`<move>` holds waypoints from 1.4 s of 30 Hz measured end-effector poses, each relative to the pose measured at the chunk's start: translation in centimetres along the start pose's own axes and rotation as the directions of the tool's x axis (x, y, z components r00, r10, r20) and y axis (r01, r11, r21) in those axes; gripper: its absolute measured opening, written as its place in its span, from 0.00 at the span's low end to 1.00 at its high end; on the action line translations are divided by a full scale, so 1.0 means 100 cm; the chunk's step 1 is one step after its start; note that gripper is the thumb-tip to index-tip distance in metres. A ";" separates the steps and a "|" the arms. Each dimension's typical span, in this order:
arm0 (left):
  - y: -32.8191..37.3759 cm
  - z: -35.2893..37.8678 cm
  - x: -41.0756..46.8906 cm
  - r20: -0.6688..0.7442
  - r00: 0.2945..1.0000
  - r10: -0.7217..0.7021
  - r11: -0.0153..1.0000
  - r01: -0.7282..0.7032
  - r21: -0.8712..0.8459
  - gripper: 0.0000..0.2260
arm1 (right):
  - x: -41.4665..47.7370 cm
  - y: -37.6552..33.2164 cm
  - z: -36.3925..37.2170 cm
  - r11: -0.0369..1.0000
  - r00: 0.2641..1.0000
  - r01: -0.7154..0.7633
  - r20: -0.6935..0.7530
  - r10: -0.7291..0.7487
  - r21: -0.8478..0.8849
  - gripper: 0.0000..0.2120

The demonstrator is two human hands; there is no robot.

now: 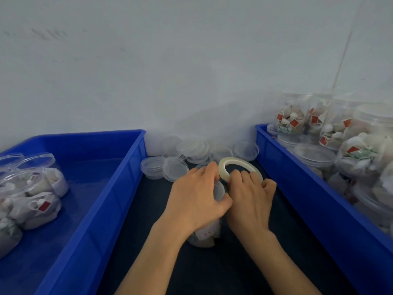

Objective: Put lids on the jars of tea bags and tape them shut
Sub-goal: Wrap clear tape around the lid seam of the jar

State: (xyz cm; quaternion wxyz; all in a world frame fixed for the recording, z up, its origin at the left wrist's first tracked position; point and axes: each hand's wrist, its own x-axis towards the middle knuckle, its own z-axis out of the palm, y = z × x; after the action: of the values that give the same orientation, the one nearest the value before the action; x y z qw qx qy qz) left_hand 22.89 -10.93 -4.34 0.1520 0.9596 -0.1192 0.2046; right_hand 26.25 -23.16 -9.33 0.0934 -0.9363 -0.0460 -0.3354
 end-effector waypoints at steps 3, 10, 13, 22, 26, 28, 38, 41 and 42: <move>0.008 -0.002 -0.007 0.003 1.000 0.001 1.000 -0.001 -0.027 0.16 | 0.014 0.008 0.011 0.998 0.995 -0.061 0.072 0.063 -0.029 0.04; 0.010 -0.002 -0.016 0.046 0.997 -0.055 0.994 0.059 -0.097 0.17 | 0.014 0.019 0.030 0.977 0.923 0.145 0.336 -0.190 0.153 0.06; 0.014 0.000 -0.016 0.025 0.999 -0.047 0.996 0.049 -0.077 0.16 | -0.002 0.029 0.030 0.980 0.914 0.146 0.361 -0.185 0.134 0.05; 0.010 0.009 -0.026 -0.155 0.987 -0.044 0.977 0.010 -0.213 0.20 | -0.028 0.066 0.011 0.936 0.923 0.147 0.295 -0.246 0.320 0.15; 0.008 0.018 -0.035 -0.280 0.959 -0.044 0.961 -0.035 -0.273 0.19 | -0.024 0.072 0.013 0.918 0.901 0.075 0.369 -0.230 0.389 0.06; 0.005 0.023 -0.039 -0.335 0.942 -0.014 0.952 -0.090 -0.292 0.18 | -0.025 0.073 0.014 0.926 0.888 0.096 0.389 -0.246 0.366 0.09; -0.006 0.046 -0.048 -0.499 0.858 -0.121 0.777 -0.231 -0.586 0.19 | -0.037 0.036 -0.018 0.397 0.955 0.069 0.054 -0.292 0.915 0.30; -0.004 0.049 -0.049 -0.492 0.850 -0.187 0.712 -0.228 -0.664 0.16 | -0.049 0.021 -0.020 0.419 0.900 0.050 0.141 -0.413 0.906 0.41; -0.004 0.049 -0.049 -0.485 0.851 -0.200 0.699 -0.223 -0.679 0.16 | -0.050 0.020 -0.020 0.425 0.897 0.027 0.166 -0.410 0.905 0.43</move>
State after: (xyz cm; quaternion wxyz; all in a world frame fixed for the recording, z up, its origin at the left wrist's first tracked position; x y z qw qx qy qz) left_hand 20.42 -11.40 -10.82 0.5371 0.7294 -0.1489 0.3966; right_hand 21.49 -25.60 -11.27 0.5102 -0.7786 -0.3536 -0.0922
